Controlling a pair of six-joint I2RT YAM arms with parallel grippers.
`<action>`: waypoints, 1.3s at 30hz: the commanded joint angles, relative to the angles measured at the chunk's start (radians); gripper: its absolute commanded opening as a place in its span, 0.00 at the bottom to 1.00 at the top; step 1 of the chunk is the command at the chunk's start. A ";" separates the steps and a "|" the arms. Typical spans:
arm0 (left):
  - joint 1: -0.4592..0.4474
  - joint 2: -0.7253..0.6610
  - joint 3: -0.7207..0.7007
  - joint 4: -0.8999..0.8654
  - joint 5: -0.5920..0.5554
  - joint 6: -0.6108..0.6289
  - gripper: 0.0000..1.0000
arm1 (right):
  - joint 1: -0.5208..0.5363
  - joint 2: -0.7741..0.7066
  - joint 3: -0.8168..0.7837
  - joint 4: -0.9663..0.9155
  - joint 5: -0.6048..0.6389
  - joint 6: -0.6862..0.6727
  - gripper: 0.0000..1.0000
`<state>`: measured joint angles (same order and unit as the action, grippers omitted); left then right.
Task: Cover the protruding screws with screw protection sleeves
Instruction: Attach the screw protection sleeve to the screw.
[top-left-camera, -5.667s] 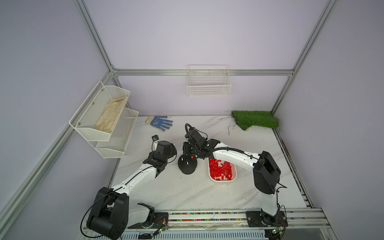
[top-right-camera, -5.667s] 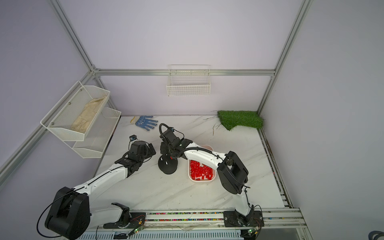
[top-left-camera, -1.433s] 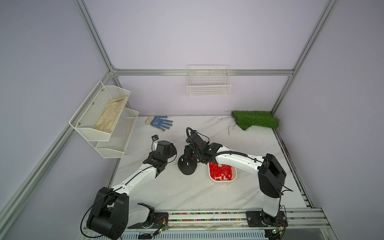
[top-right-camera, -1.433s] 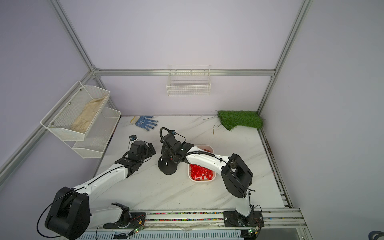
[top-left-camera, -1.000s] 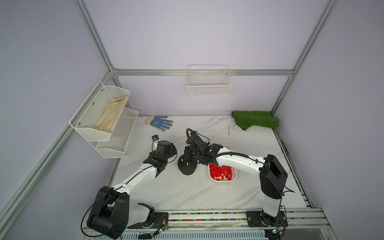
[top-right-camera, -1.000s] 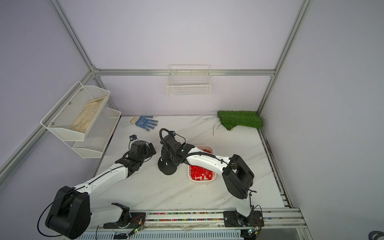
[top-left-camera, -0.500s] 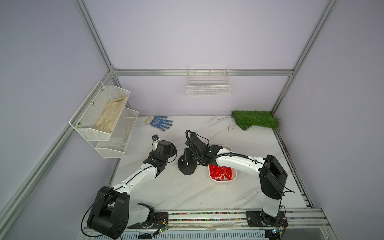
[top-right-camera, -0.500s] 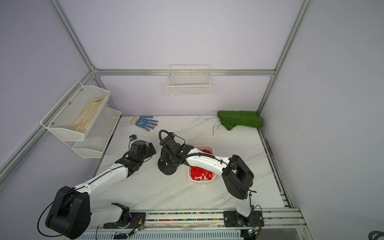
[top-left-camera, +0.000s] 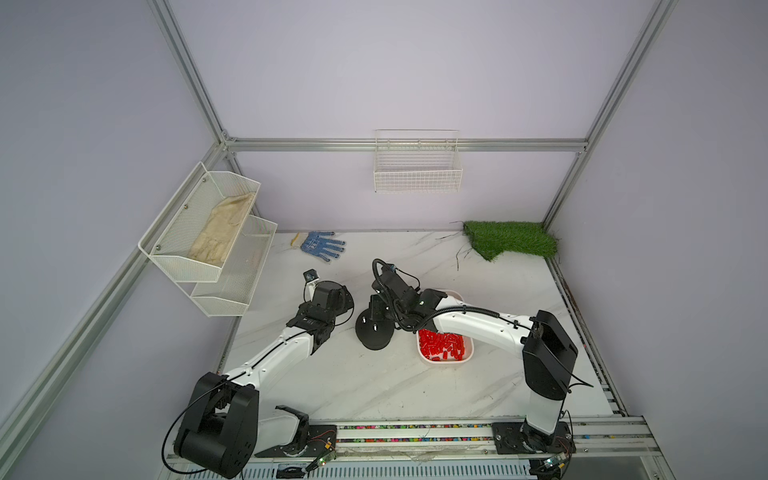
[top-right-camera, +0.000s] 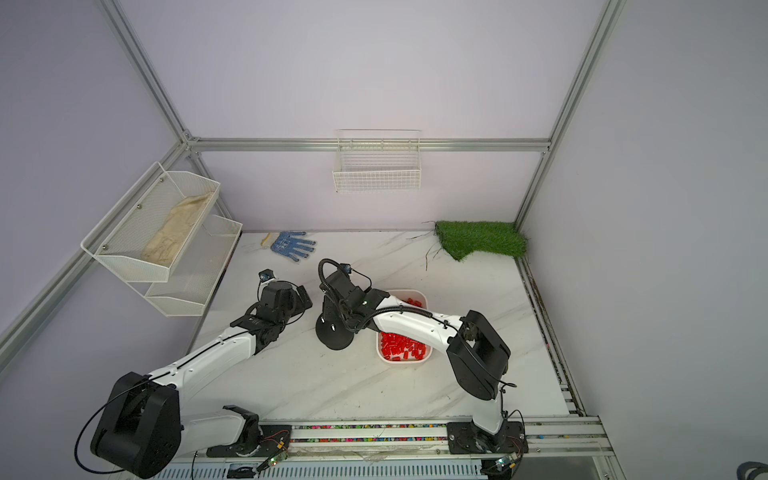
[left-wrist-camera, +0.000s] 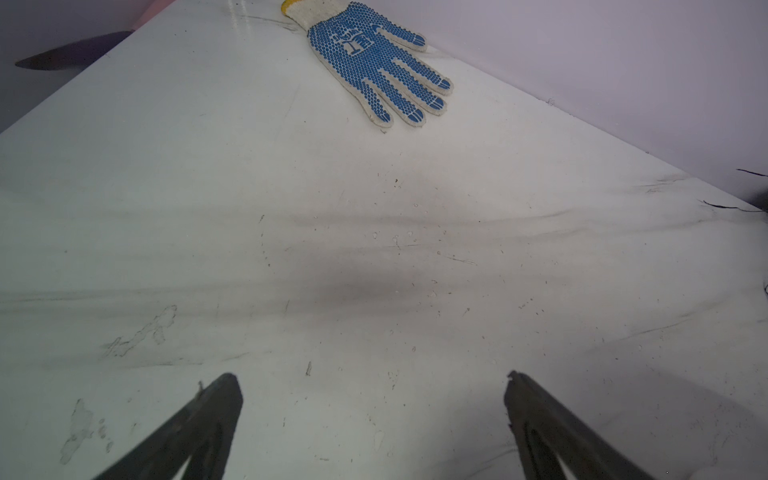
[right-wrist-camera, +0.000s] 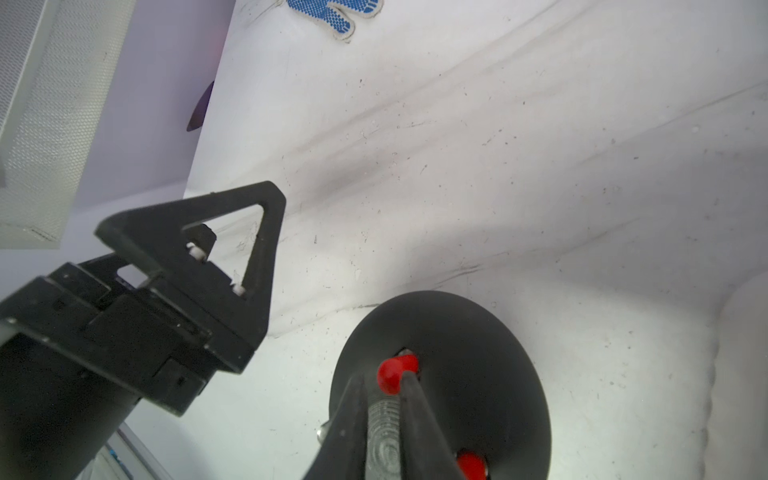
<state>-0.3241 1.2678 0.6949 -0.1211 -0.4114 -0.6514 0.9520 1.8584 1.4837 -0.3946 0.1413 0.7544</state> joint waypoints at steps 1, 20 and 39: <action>-0.005 -0.030 -0.012 0.031 -0.007 -0.013 1.00 | 0.008 -0.008 0.039 -0.027 0.004 -0.001 0.11; -0.004 -0.044 -0.015 0.024 -0.014 -0.008 1.00 | 0.007 0.033 0.037 -0.023 -0.011 0.013 0.11; -0.006 -0.052 0.002 0.018 -0.017 0.001 1.00 | -0.184 -0.236 -0.078 -0.175 0.080 -0.003 0.15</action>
<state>-0.3241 1.2434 0.6949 -0.1215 -0.4164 -0.6533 0.8299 1.6489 1.4685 -0.4725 0.2050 0.7433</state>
